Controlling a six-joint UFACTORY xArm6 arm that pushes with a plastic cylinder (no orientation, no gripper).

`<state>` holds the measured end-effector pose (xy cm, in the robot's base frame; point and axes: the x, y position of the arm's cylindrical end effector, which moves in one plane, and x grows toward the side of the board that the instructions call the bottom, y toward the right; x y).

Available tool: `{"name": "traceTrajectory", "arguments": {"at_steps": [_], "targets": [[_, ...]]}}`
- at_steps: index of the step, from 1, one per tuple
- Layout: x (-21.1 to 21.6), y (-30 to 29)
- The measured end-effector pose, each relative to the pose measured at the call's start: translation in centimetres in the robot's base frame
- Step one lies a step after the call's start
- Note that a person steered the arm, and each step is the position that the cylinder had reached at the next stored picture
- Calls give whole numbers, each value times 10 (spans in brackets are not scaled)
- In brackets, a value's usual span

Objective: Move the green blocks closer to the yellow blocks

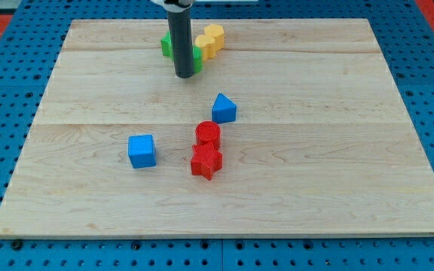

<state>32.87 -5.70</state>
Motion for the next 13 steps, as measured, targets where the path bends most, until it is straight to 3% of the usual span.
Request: {"name": "traceTrajectory", "arguments": {"at_steps": [2,3,4,6,9,13], "targets": [[4,4],[15,-71],[-19,-93],[-37,-16],[-16,-99],[-6,-104]]}}
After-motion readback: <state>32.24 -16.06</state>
